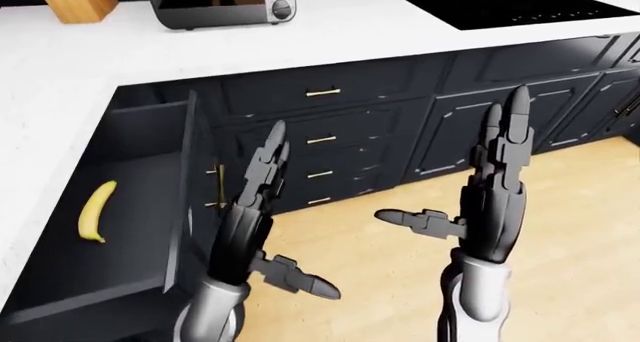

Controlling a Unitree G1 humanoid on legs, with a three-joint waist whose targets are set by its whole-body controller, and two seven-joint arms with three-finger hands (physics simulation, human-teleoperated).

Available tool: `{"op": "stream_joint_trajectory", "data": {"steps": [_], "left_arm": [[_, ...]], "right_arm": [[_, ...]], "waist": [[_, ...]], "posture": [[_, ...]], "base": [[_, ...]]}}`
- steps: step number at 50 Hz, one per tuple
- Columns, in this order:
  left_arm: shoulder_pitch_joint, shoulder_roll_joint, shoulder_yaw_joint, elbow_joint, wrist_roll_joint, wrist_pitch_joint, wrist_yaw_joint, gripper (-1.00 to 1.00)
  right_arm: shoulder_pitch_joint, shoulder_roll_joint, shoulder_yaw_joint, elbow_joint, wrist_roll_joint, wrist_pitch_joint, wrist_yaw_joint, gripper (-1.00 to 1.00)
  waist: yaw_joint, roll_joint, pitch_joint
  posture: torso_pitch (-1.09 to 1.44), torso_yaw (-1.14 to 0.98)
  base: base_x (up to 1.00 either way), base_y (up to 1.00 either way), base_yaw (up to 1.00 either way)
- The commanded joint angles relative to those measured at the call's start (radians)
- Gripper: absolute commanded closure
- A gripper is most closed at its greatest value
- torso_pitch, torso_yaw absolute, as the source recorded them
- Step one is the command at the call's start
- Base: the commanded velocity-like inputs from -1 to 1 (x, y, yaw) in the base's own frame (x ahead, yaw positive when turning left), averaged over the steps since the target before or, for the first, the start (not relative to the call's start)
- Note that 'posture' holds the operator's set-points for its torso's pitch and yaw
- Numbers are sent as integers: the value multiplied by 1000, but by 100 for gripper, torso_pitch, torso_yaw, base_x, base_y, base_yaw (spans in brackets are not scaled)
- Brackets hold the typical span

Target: Close the right drawer.

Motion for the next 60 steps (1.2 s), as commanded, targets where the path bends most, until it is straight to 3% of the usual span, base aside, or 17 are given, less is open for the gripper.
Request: {"op": "stream_joint_trajectory", "data": {"steps": [1, 7, 20, 32, 48, 60], "left_arm": [[-15, -12, 4, -7, -7, -66, 16, -100], [-8, -21, 3, 72, 3, -117, 45, -100], [-13, -51, 43, 154, -12, -175, 227, -100], [-46, -75, 117, 185, -29, -175, 346, -100], [-58, -79, 141, 241, -47, -178, 389, -100], [-103, -96, 211, 330, -69, -146, 460, -100]], "right_arm": [[-15, -7, -4, -33, 1, -17, -3, -100], [-14, -7, -3, -28, 0, -20, -3, -100], [-13, -7, -1, -3, -3, -42, -5, -100], [-11, -6, 1, -1, -4, -47, -7, -100], [-13, -7, 4, 18, -5, -63, -9, -100], [-15, -8, 5, 34, -5, -74, -11, -100]], "waist": [[0, -4, -16], [-1, -5, -16], [-5, -3, -19], [-7, -1, -21], [-8, 1, -20], [-10, 1, -21]], "posture": [[0, 0], [0, 0], [0, 0], [0, 0], [0, 0], [0, 0]], "base": [[0, 0, 0], [0, 0, 0], [0, 0, 0], [0, 0, 0], [0, 0, 0], [0, 0, 0]]}}
